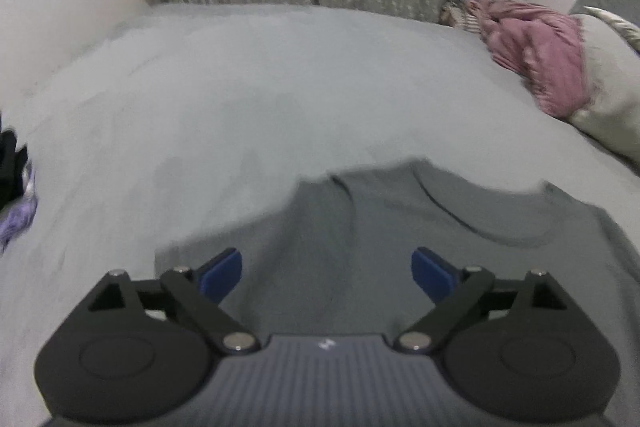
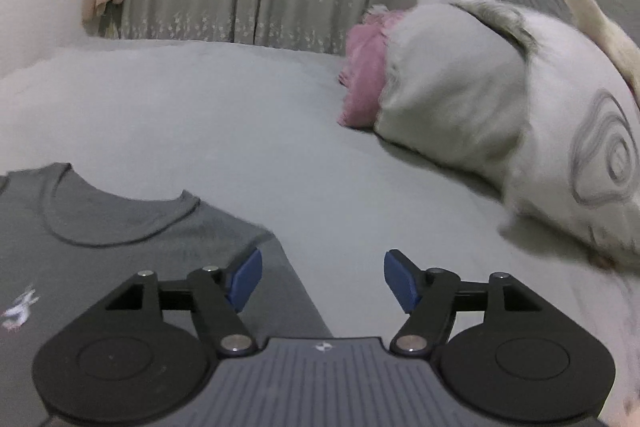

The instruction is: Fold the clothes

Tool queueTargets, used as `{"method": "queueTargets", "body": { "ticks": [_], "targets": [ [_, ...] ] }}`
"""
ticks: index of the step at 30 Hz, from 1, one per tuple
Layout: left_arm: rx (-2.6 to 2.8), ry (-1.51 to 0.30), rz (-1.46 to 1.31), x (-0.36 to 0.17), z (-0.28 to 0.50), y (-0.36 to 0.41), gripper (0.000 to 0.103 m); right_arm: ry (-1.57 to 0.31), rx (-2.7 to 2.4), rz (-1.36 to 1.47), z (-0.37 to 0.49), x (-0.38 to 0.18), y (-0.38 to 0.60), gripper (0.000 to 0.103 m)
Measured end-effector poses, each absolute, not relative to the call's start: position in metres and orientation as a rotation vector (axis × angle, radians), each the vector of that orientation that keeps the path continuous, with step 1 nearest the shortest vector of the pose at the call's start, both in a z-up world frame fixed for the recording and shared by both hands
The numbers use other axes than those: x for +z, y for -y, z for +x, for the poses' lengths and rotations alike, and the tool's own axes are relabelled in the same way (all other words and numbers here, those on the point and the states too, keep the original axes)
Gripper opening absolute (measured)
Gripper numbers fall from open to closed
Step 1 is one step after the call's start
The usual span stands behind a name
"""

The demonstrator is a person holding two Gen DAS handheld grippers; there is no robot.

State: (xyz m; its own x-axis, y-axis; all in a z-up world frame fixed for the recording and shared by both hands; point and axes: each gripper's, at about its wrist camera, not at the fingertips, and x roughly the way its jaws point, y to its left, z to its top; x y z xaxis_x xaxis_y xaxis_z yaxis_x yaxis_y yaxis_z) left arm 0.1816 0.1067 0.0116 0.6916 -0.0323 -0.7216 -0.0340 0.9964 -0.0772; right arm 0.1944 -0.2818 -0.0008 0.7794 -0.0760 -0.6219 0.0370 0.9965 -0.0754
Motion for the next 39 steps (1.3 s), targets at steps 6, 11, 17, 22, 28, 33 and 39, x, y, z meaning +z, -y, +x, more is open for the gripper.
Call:
{"method": "queueTargets", "body": {
  "ticks": [6,11,17,22,28,33,39],
  "targets": [
    [-0.102,-0.857,-0.098,0.009,0.082,-0.073,0.093,-0.764,-0.072,0.207,0.163,-0.014,0.345,0.066],
    [-0.205,-0.814,-0.144,-0.013,0.028,-0.033,0.093,-0.808,-0.060,0.333,0.154,-0.043,0.349,0.058],
    [-0.231,-0.841,-0.178,-0.042,0.037,-0.008,0.096,-0.733,-0.085,0.320,0.159,-0.065,0.327,0.041],
    [-0.235,-0.833,-0.068,-0.052,0.040,0.006,0.101,-0.702,-0.054,0.239,0.165,-0.065,0.315,0.005],
    [-0.236,-0.829,0.026,-0.058,0.040,0.018,0.103,-0.691,-0.201,0.079,0.192,-0.035,0.350,0.005],
    [-0.239,-0.823,0.064,-0.060,0.037,0.022,0.103,-0.719,-0.277,0.176,0.202,-0.032,0.377,0.033],
    [-0.242,-0.830,0.070,-0.060,0.036,0.021,0.103,-0.788,-0.111,0.380,0.156,-0.042,0.381,0.034]
  ]
}}
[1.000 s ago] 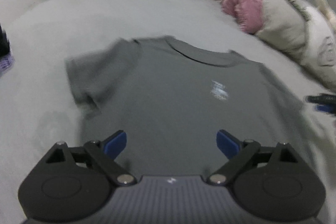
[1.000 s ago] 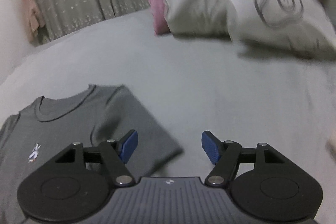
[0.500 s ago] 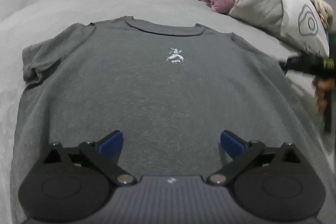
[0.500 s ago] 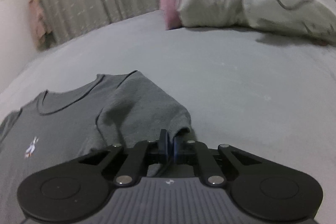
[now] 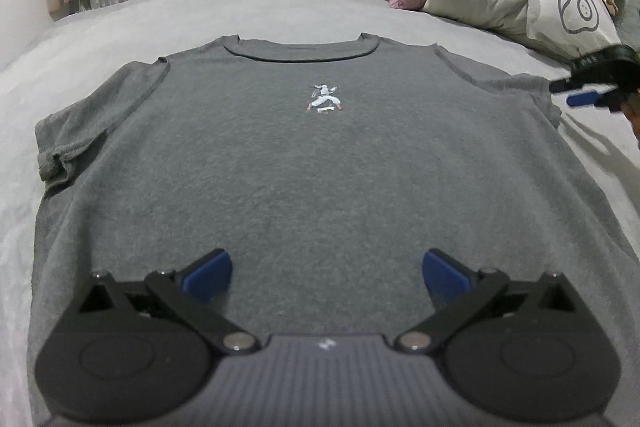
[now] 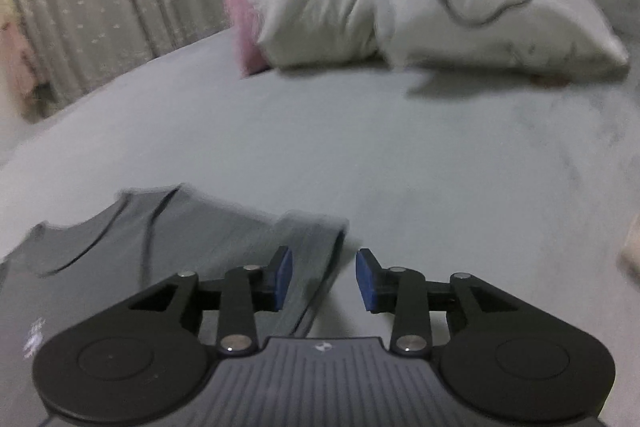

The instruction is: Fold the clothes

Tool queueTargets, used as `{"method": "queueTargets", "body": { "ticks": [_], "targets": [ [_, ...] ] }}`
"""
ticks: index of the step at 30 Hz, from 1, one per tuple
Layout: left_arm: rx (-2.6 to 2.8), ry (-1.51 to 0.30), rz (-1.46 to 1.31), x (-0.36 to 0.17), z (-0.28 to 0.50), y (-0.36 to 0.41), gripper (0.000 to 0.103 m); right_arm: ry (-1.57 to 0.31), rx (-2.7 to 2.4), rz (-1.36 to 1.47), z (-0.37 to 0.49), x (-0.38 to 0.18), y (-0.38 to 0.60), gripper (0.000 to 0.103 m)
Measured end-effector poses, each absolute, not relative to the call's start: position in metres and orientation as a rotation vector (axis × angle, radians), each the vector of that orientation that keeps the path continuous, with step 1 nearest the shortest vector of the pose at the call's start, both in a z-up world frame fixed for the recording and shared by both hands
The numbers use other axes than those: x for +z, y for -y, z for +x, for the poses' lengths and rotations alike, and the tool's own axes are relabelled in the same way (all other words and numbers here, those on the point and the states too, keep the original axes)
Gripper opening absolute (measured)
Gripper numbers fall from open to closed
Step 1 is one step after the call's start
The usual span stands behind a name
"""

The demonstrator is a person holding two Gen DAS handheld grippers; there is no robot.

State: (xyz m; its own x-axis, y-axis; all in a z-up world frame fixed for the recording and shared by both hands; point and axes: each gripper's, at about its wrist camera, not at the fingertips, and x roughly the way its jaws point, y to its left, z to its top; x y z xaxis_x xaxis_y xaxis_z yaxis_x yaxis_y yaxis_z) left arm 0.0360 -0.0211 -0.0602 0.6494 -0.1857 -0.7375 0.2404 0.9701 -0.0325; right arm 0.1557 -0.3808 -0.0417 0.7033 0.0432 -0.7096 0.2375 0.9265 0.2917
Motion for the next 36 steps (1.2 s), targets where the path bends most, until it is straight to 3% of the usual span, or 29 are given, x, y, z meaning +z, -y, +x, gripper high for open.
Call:
{"method": "queueTargets", "body": {
  "ticks": [7,9,13,15,17,19,26,36],
  "targets": [
    [-0.249,-0.847,0.090,-0.059,0.029,0.021,0.103,-0.826,0.010,0.621,0.138,-0.062,0.371,0.034],
    [-0.257,-0.851,0.102,-0.058,0.025,0.019,0.103,-0.826,-0.026,0.629,0.141,-0.067,0.369,0.003],
    [-0.258,-0.872,0.098,-0.055,0.018,0.009,0.103,-0.798,-0.172,0.585,0.136,-0.065,0.368,0.001],
    [-0.255,-0.883,0.094,-0.054,0.013,0.002,0.103,-0.833,-0.189,0.555,0.134,-0.059,0.362,0.007],
    [-0.250,-0.890,0.101,-0.053,0.006,-0.004,0.103,-0.838,-0.242,0.481,0.126,-0.046,0.353,0.027],
    [-0.245,-0.893,0.107,-0.052,-0.003,-0.010,0.103,-0.822,-0.279,0.419,0.113,-0.035,0.350,0.033],
    [-0.207,-0.910,0.053,-0.052,-0.038,-0.053,0.103,-0.847,-0.172,0.412,0.048,-0.027,0.336,0.045],
    [-0.169,-0.887,-0.074,-0.013,-0.087,-0.141,0.103,-0.895,-0.093,0.419,-0.044,-0.041,0.324,0.045]
  ]
}}
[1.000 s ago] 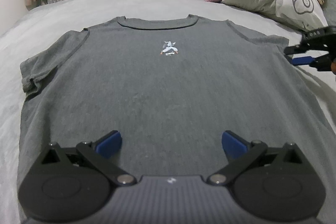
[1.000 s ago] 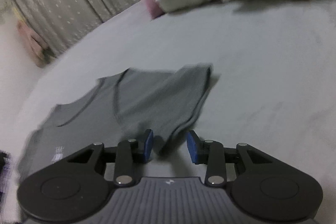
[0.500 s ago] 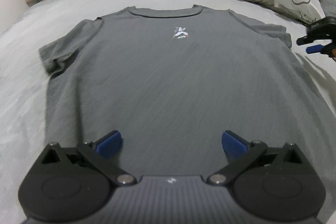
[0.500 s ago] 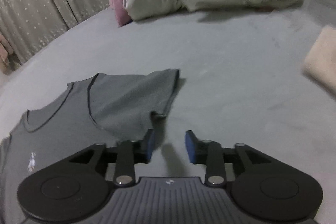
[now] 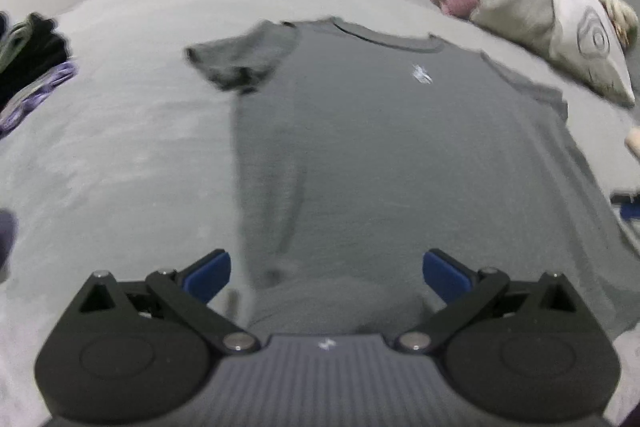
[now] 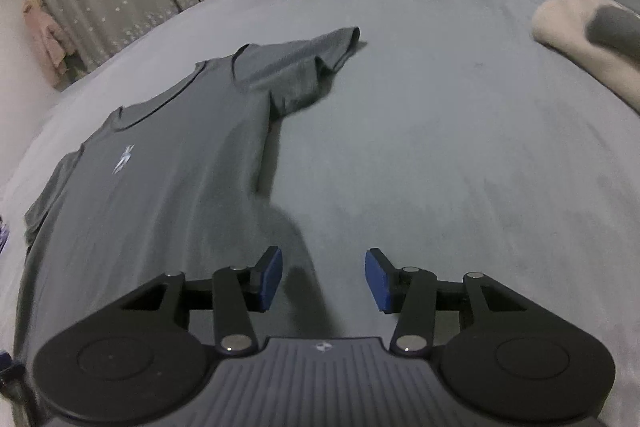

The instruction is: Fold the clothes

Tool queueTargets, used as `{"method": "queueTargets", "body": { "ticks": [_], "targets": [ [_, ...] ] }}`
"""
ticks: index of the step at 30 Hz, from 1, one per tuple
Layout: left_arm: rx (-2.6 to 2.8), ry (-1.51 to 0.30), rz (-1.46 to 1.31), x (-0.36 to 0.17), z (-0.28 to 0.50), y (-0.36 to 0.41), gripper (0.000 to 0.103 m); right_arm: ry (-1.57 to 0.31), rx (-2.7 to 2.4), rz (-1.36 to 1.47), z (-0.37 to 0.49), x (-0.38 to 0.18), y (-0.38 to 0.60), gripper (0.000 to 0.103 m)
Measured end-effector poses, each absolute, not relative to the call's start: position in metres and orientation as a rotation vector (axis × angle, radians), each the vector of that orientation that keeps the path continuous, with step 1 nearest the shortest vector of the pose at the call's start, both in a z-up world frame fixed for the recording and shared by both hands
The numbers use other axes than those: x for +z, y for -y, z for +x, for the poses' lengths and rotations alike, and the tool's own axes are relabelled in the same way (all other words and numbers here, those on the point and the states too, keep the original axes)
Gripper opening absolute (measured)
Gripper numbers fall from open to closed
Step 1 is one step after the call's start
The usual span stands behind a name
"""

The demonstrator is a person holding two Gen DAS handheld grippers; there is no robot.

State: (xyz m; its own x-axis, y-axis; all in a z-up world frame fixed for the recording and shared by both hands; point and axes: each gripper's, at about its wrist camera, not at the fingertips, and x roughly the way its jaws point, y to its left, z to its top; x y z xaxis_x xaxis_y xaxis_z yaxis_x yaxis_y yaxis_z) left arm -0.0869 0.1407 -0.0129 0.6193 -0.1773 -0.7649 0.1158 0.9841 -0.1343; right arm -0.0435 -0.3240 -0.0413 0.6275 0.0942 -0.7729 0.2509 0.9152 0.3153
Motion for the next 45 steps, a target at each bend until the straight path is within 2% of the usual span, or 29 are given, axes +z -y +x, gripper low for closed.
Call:
{"method": "queueTargets", "body": {
  "ticks": [5,7,13,16,18,20,21,25,28,31,33,34,35,36,38,40,45],
  "targets": [
    [-0.128,-0.929,-0.177,-0.017,-0.110,-0.186,0.102,-0.904,-0.052,0.480,-0.093,-0.041,0.335,0.045],
    [-0.133,-0.928,-0.164,-0.020,-0.120,-0.192,0.096,-0.899,-0.049,0.487,-0.103,-0.040,0.337,0.045],
    [-0.176,-0.856,0.116,-0.028,-0.140,-0.171,0.094,-0.891,0.028,0.418,-0.143,-0.028,0.330,0.046],
    [-0.201,-0.845,0.184,-0.037,-0.134,-0.158,0.090,-0.905,0.054,0.392,-0.151,-0.030,0.323,0.046],
    [-0.203,-0.827,0.196,-0.040,-0.129,-0.150,0.074,-0.906,0.062,0.385,-0.155,-0.032,0.322,0.046],
    [-0.178,-0.791,0.189,-0.035,-0.129,-0.148,0.013,-0.908,0.077,0.386,-0.158,-0.033,0.322,0.047],
    [-0.170,-0.779,0.187,-0.034,-0.130,-0.148,0.004,-0.908,0.085,0.387,-0.159,-0.034,0.323,0.048],
    [-0.194,-0.666,0.213,-0.005,-0.153,-0.152,0.004,-0.905,0.098,0.456,-0.164,-0.038,0.336,0.051],
    [-0.217,-0.585,0.348,0.021,-0.182,-0.152,0.001,-0.897,0.096,0.505,-0.166,-0.039,0.348,0.050],
    [-0.266,-0.677,0.456,0.019,-0.194,-0.154,0.003,-0.895,0.095,0.526,-0.169,-0.039,0.352,0.051],
    [-0.296,-0.789,0.512,0.010,-0.196,-0.155,0.009,-0.899,0.095,0.526,-0.168,-0.039,0.351,0.051],
    [-0.297,-0.829,0.499,0.006,-0.194,-0.158,0.018,-0.902,0.094,0.520,-0.166,-0.039,0.350,0.051],
    [-0.292,-0.877,0.459,0.003,-0.190,-0.163,0.032,-0.904,0.093,0.516,-0.164,-0.039,0.349,0.051],
    [-0.282,-0.887,0.424,0.003,-0.187,-0.167,0.042,-0.905,0.095,0.518,-0.164,-0.040,0.349,0.052],
    [-0.281,-0.929,0.259,0.004,-0.177,-0.179,0.071,-0.905,0.106,0.539,-0.162,-0.041,0.350,0.052],
    [-0.334,-0.997,-0.047,0.002,-0.160,-0.198,0.075,-0.906,0.123,0.586,-0.160,-0.043,0.352,0.052],
    [-0.279,-1.059,-0.337,-0.015,-0.138,-0.219,0.075,-0.910,0.152,0.665,-0.157,-0.050,0.351,0.051]
  ]
}}
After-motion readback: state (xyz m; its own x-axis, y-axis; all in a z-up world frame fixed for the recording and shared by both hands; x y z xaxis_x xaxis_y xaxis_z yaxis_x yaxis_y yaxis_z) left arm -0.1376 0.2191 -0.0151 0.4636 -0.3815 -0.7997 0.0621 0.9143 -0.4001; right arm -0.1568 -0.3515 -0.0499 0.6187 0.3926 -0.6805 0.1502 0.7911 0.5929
